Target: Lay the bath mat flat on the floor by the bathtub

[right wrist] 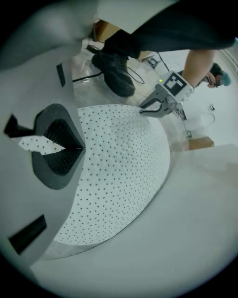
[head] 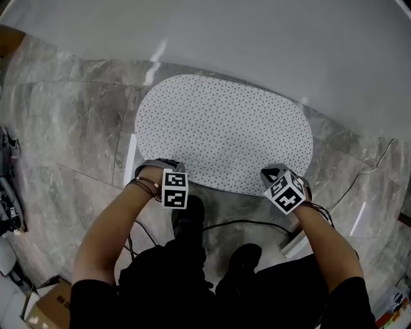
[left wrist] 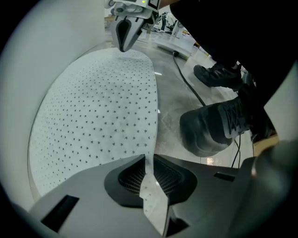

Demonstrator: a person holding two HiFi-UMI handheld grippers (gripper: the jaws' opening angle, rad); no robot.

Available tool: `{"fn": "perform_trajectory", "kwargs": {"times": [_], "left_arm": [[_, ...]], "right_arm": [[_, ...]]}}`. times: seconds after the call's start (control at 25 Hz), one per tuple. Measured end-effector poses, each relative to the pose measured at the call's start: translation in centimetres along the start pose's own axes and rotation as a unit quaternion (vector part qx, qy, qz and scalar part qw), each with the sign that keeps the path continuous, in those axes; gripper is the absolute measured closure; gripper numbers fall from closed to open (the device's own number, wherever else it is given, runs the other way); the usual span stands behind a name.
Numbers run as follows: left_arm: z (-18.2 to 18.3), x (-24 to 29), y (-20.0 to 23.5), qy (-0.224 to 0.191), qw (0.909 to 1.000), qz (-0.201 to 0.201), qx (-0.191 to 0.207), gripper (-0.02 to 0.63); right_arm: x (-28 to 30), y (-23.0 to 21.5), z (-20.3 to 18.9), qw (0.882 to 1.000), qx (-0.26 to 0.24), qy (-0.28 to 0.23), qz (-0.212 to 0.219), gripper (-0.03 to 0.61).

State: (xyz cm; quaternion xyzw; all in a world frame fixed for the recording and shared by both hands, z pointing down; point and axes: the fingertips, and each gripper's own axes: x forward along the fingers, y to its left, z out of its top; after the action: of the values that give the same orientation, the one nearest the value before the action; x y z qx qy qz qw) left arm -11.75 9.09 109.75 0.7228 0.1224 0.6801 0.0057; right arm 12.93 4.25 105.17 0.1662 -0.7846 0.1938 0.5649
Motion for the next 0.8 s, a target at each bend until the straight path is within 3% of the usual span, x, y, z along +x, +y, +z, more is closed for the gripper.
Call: {"fn": "perform_trajectory", "kwargs": {"times": [0.08,0.16,0.32,0.48,0.68,0.8], "left_arm": [[-0.4,0.0,-0.7,0.008,0.9998,-0.016,0.005,0.506],[-0.8,-0.7,-1.1,0.007,0.9993,-0.037,-0.004,0.399],[-0.3,-5.3,1.1,-0.070,0.9912,-0.052,-0.100,0.393],[0.7,-13.4,7.4,-0.182,0.9595,0.007,-0.214,0.400],[2.0,-25.0,12.2,-0.264,0.9185,0.107,-0.275,0.433],[2.8,-32.6,13.0,-0.306,0.8861,0.154,-0.312,0.443]], "right_arm": [[-0.4,-0.7,0.3,0.999,0.047,-0.016,0.003,0.565],[-1.1,-1.4,0.8,0.997,0.073,-0.030,0.002,0.565],[-3.4,-2.8,2.7,0.993,0.097,-0.061,-0.006,0.565],[-7.5,-4.7,6.2,0.988,0.118,-0.099,-0.023,0.565],[-16.0,-5.5,10.8,0.978,0.144,-0.142,-0.045,0.565],[-22.9,-5.1,13.3,0.971,0.160,-0.168,-0.061,0.565]]}}
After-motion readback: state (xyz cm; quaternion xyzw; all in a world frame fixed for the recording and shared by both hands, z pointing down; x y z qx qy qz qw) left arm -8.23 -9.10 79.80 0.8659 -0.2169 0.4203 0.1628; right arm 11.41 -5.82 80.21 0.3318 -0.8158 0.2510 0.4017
